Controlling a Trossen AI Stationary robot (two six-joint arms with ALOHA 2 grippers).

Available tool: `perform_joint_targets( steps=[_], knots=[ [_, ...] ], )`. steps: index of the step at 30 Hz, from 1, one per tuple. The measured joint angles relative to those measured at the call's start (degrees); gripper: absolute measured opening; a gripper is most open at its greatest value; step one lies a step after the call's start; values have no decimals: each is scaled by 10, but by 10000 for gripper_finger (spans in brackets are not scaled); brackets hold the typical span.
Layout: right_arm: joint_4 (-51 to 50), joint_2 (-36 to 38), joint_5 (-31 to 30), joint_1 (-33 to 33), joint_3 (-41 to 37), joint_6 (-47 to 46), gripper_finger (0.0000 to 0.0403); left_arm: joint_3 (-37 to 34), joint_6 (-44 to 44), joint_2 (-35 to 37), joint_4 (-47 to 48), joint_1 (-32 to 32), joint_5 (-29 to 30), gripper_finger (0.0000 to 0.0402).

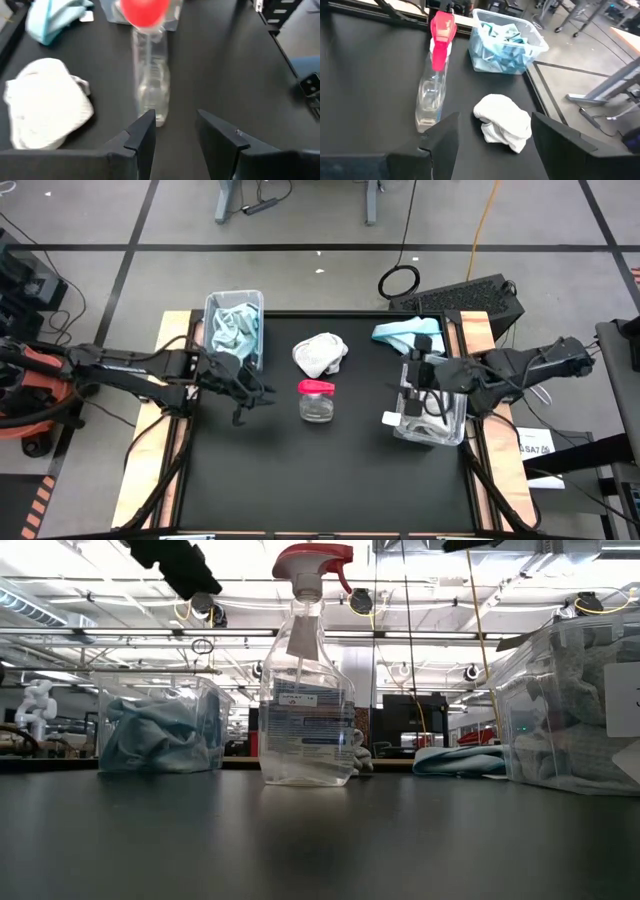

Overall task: Sort microfiber towel by color & place in baskets
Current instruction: Put the gray towel into the right transparent bin

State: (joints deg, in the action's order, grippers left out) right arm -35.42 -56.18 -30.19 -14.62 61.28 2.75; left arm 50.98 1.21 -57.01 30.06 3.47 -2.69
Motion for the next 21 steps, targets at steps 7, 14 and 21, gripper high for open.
perform_joint_targets(
  steps=[7,14,21],
  knots=[
    [79,-54,120,100,0,76,233,-71,30,0,-90,52,23,147],
    [117,-104,144,197,0,144,233,-117,72,0,-133,99,71,147],
    [194,-152,256,295,0,146,233,-160,90,-5,-212,148,116,147]
  ],
)
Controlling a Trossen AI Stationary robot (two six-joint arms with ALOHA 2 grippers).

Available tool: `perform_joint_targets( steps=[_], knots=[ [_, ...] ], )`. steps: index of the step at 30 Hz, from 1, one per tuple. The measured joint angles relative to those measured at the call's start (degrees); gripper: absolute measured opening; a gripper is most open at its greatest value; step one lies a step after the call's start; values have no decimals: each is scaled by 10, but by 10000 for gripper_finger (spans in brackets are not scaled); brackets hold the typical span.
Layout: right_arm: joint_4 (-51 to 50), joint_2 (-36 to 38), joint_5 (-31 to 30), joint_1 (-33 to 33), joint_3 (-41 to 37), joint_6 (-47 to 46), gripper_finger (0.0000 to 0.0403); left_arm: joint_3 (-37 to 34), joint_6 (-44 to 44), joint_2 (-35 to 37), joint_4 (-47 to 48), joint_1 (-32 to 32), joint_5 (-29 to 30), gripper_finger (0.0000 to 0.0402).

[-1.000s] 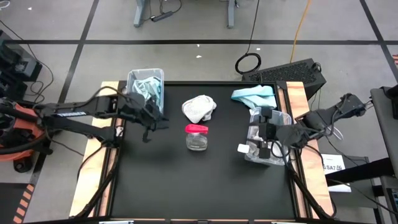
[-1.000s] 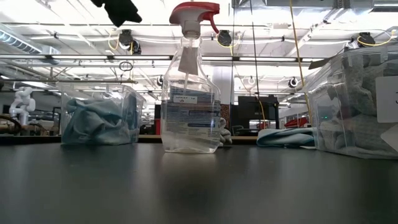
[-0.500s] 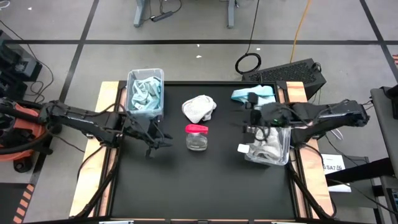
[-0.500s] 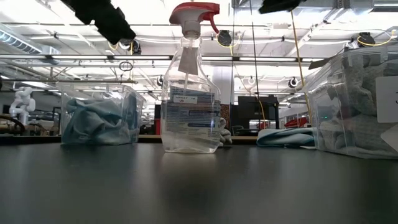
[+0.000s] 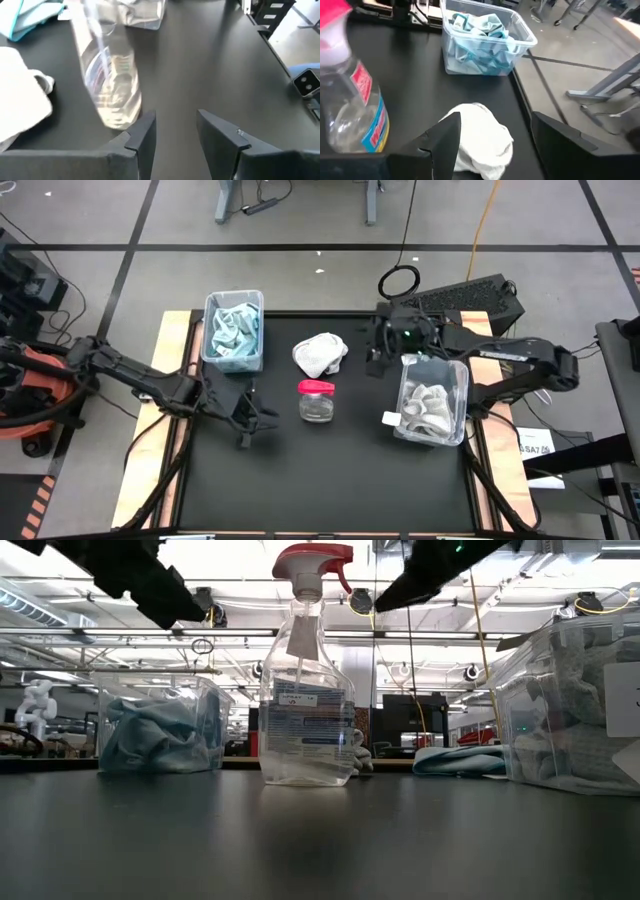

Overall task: Sort microfiber towel by color & place in baskets
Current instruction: Put the gray towel into the right transparent bin

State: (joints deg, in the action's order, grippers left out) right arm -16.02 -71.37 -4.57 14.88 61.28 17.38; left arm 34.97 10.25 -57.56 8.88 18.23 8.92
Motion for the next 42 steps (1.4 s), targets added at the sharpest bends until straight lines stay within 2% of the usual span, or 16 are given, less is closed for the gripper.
perform_joint_targets(
  steps=[5,12,24,30,34,42],
  knots=[
    [34,-65,51,39,0,-1,233,-17,0,-25,-61,29,11,147],
    [86,-147,92,76,0,-7,233,-19,0,-84,-91,57,35,147],
    [111,-255,169,90,0,-17,233,-19,0,-174,-174,78,36,147],
    [111,-292,171,89,0,-17,233,-19,-1,-186,-193,78,36,147],
    [112,-305,197,88,0,-16,233,-19,-3,-186,-197,78,38,147],
    [118,-333,147,87,0,-11,225,-19,-20,-186,-215,78,47,147]
  ],
)
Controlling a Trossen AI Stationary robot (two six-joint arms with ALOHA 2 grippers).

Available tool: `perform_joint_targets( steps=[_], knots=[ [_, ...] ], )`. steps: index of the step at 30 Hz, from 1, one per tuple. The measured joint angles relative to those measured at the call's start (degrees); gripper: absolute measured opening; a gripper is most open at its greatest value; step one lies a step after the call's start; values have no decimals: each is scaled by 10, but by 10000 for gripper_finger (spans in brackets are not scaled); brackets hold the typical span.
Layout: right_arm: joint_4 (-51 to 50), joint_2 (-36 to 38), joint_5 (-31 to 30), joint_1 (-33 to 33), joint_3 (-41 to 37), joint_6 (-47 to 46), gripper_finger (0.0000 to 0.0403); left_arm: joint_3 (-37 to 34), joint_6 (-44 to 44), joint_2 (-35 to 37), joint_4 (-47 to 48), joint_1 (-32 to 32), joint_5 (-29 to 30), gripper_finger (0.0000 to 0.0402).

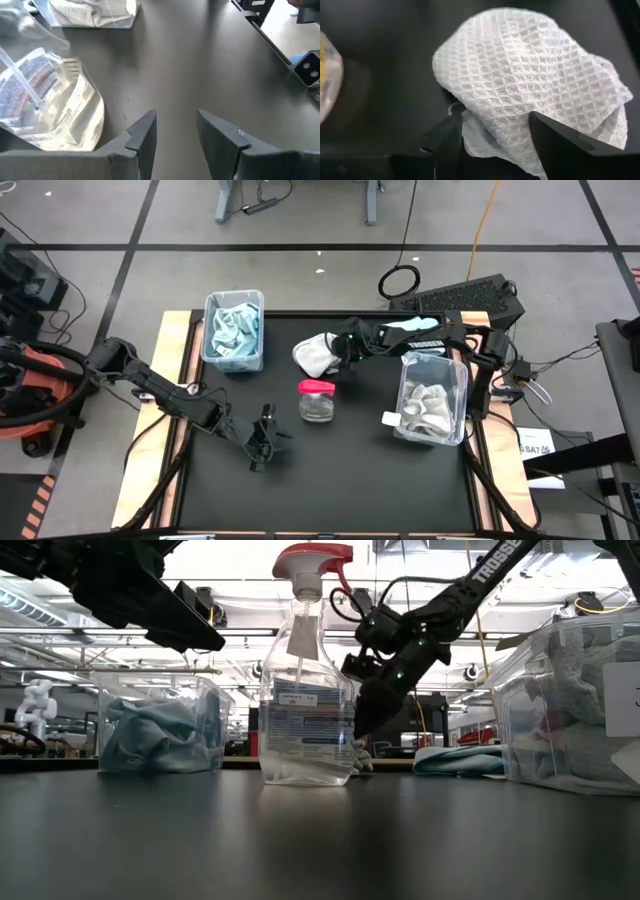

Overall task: Sort microfiber towel by color & place in baskets
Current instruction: Put the gray towel into the right transparent bin

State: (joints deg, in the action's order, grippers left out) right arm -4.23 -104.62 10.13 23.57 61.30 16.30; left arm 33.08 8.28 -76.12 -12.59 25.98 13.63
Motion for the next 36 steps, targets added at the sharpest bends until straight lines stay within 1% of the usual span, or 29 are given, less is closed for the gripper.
perform_joint_targets(
  steps=[4,7,10,13,14,18,23,25,28,33,36],
  knots=[
    [5,-7,-40,-1,0,1,193,0,-2,0,-3,0,4,147],
    [31,-6,-81,0,0,-4,153,0,-2,0,-6,0,4,147],
    [50,-4,-103,0,0,-6,96,0,-1,0,-7,0,8,147],
    [66,-2,-102,-1,0,-6,28,0,0,0,-7,0,13,147],
    [65,-3,-102,-1,0,-5,15,0,0,0,-7,0,15,147],
    [58,8,-103,-1,0,-7,6,0,0,0,-7,0,16,147],
    [49,53,-105,-9,0,-8,2,0,0,0,-6,0,19,147],
    [49,82,-110,-15,0,-7,2,0,0,0,-6,0,19,147],
    [39,135,-133,-25,0,1,1,0,0,0,-6,0,22,147],
    [15,237,-171,-46,0,9,1,0,0,0,-6,0,30,147],
    [6,299,-176,-64,0,9,1,0,-1,0,-6,0,31,147]
  ],
)
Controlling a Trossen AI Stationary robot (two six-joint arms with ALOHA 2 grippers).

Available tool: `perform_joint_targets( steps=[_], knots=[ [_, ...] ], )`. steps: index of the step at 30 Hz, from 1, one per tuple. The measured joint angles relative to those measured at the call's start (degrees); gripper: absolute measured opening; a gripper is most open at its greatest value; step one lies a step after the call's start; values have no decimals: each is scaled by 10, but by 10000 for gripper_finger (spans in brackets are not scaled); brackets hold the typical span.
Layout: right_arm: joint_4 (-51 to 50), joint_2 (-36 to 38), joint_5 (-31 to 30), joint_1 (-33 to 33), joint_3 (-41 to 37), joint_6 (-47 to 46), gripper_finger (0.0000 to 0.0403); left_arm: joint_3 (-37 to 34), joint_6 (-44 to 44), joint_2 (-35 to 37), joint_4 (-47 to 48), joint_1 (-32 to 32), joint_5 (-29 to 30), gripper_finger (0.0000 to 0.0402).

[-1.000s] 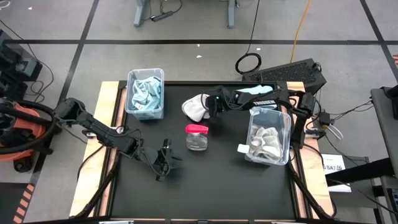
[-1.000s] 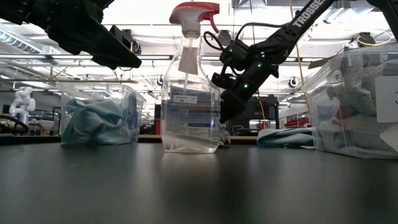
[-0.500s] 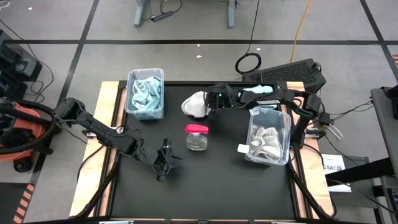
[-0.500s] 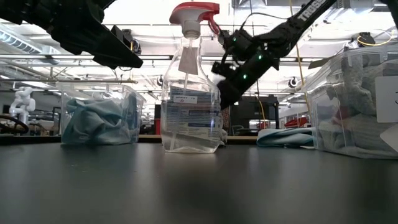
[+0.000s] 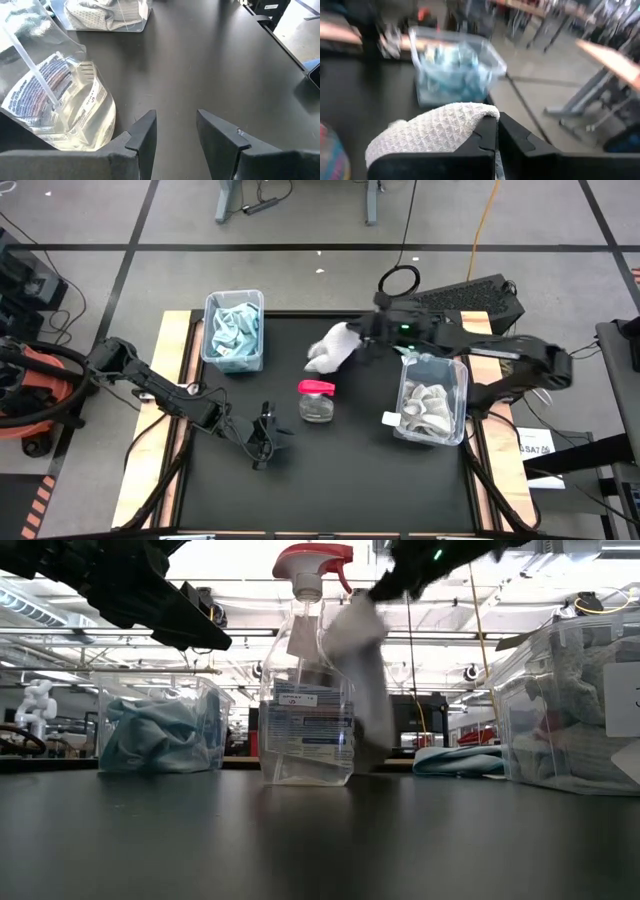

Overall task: Sort microfiber towel by color & place in baskets
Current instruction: Put the gray towel into the right transparent bin

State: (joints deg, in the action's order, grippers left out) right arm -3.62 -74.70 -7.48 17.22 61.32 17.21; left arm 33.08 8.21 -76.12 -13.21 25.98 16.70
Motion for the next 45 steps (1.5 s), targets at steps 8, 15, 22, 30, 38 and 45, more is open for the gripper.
perform_joint_targets(
  steps=[8,15,22,30,38,45],
  knots=[
    [-13,146,-2,-62,0,0,0,0,-1,0,0,0,5,147],
    [-14,244,-2,-122,0,14,0,0,-1,0,0,0,19,147],
    [-23,325,-2,-164,0,37,0,0,5,0,0,0,21,147],
    [-80,418,-3,-174,0,38,0,0,2,0,-18,0,21,147],
    [-166,496,-1,-173,0,9,0,0,0,0,-19,-1,31,147],
    [-317,526,3,-173,0,-60,0,0,0,0,-19,-2,36,147]
  ],
)
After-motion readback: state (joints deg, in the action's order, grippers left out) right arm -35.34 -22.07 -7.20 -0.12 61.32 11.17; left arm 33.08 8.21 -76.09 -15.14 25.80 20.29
